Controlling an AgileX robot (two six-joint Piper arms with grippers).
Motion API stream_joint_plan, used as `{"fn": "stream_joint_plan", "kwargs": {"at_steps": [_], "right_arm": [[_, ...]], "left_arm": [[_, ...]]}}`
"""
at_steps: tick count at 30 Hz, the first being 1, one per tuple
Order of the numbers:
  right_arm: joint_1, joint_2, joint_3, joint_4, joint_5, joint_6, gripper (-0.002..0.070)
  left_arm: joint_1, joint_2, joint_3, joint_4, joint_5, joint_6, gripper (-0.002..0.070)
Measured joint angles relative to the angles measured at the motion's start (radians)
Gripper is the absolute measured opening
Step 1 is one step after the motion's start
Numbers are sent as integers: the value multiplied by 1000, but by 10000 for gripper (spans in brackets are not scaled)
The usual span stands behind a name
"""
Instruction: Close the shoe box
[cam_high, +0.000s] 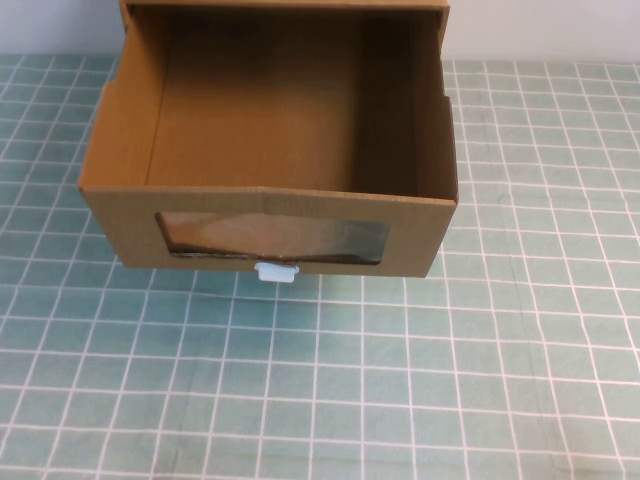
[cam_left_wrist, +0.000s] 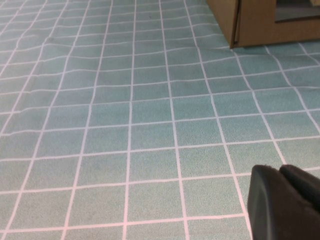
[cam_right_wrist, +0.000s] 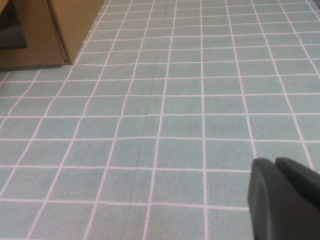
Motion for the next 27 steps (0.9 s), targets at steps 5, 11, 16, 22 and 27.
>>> {"fn": "stream_joint_plan", "kwargs": {"at_steps": [5,11,16,22,27], "right_arm": [[0,0,0,0,0,0,-14],[0,0,0,0,0,0,-14],[0,0,0,0,0,0,-14],[0,0,0,0,-13,0,-14],[0,0,0,0,-129,0,-14]], "left_arm": [[0,0,0,0,0,0,-5],[0,0,0,0,-9,0,-5],[0,0,0,0,-9,0,-5],[0,0,0,0,-9,0,-5],[0,0,0,-12,-93,0,-5]]}}
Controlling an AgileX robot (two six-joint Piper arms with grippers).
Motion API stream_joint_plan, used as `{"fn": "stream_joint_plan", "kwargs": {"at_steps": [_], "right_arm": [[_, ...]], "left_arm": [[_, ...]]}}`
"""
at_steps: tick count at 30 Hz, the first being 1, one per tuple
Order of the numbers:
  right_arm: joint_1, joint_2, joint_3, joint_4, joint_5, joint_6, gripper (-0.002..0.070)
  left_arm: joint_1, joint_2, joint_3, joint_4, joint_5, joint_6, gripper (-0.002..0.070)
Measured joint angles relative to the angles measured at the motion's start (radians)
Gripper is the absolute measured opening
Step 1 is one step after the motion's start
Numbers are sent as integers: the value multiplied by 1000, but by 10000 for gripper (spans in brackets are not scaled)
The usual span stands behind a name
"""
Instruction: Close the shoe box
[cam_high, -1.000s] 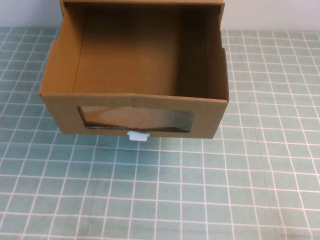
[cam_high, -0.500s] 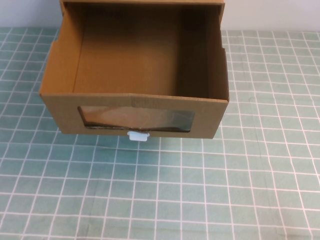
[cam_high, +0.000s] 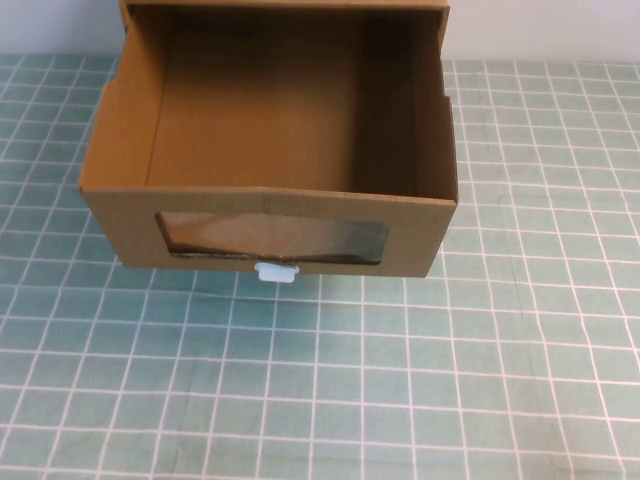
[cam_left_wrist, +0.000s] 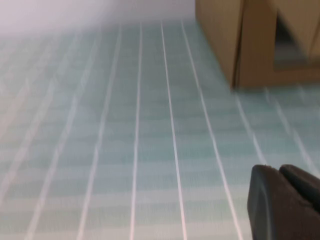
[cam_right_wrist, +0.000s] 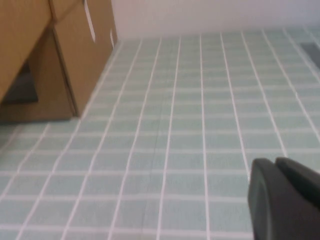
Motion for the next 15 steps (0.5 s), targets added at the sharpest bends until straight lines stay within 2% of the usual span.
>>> {"fn": "stream_joint_plan", "kwargs": {"at_steps": [4,11,15], "right_arm": [[0,0,0,0,-169,0,-14],[0,0,0,2,-485,0,-14],[0,0,0,4,-579,0,-14]], "left_arm": [[0,0,0,-7,-165,0,-5],[0,0,0,-14,-576,0,-5],[0,0,0,-14,-718,0,-5]]}}
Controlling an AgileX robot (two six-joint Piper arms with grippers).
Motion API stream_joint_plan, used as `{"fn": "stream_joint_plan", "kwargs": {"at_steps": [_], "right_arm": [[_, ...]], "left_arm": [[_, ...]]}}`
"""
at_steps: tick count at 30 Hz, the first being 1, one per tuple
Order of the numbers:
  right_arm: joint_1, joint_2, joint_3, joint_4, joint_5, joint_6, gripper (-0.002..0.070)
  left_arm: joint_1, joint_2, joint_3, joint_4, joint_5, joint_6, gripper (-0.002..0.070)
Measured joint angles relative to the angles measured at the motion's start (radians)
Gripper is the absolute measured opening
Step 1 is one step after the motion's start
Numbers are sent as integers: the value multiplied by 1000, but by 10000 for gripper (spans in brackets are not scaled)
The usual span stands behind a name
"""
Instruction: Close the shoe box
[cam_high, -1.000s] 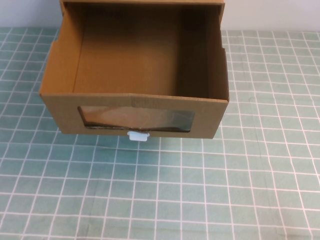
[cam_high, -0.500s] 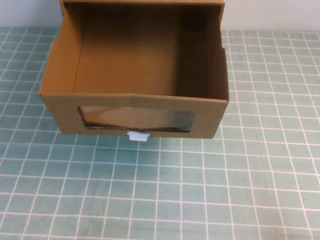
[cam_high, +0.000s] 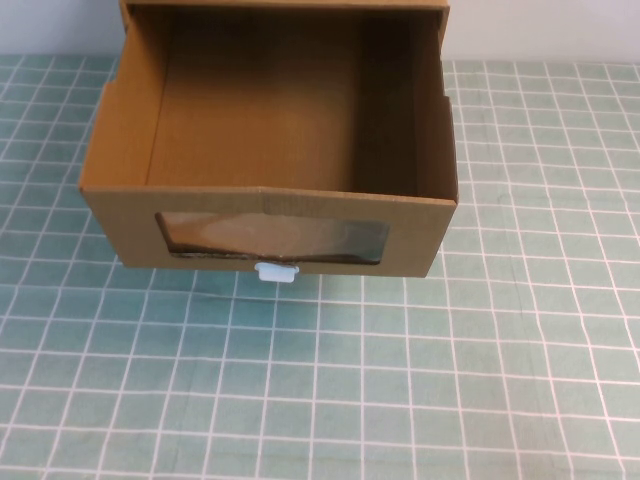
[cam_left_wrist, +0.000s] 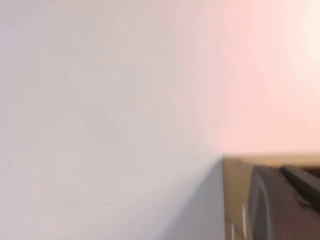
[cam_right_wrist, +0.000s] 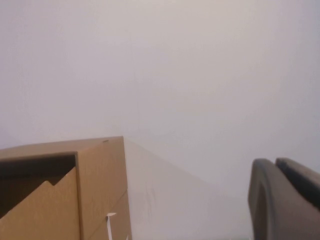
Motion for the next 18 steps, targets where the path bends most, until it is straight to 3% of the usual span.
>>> {"fn": "stream_joint_plan", "kwargs": {"at_steps": [18], "right_arm": [[0,0,0,0,-12,0,-14]], "left_arm": [[0,0,0,-6,-73,-4,-5]]}}
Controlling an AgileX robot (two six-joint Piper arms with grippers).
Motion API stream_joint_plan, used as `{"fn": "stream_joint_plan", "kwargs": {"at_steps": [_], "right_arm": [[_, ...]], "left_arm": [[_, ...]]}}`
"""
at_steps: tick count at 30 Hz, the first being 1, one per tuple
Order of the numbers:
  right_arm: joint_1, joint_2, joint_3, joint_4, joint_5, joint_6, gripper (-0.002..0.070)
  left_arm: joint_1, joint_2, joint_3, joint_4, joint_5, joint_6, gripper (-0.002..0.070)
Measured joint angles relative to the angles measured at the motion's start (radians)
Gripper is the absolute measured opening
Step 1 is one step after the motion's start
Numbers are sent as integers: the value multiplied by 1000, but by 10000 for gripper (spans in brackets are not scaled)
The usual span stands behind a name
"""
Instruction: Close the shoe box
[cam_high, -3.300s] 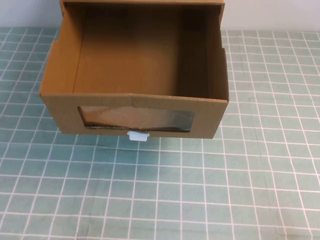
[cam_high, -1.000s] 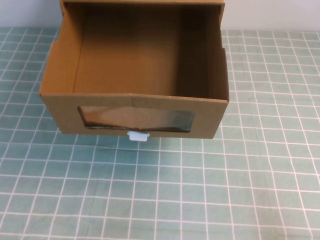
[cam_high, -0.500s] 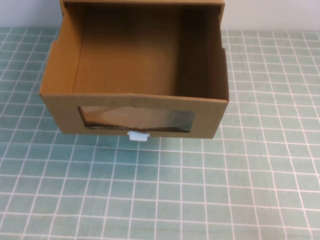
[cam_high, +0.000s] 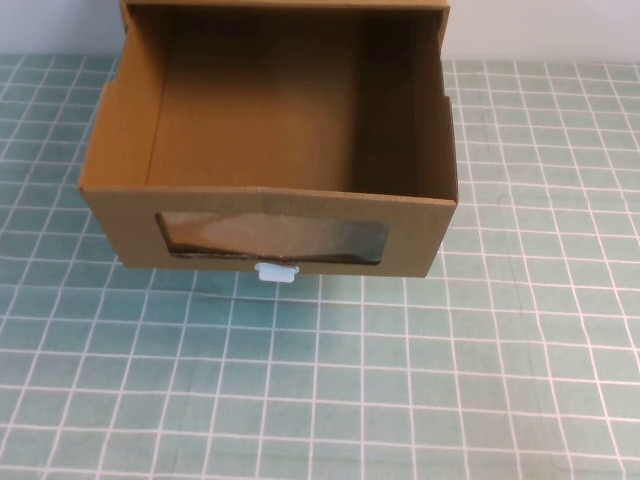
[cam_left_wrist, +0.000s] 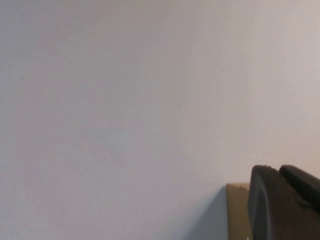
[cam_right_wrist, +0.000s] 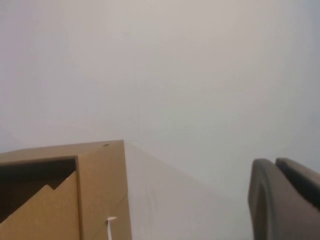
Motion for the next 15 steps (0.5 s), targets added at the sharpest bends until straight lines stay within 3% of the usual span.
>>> {"fn": "stream_joint_plan", "kwargs": {"at_steps": [5,10,15], "right_arm": [[0,0,0,0,-86,0,-14],[0,0,0,6,-312,9,-14],[0,0,-74,26,-376,105,-14]], "left_arm": [[0,0,0,0,-95,-140,-5],[0,0,0,0,-213,-308,-5],[0,-2,-108,-1,-197,-356,-5]]}}
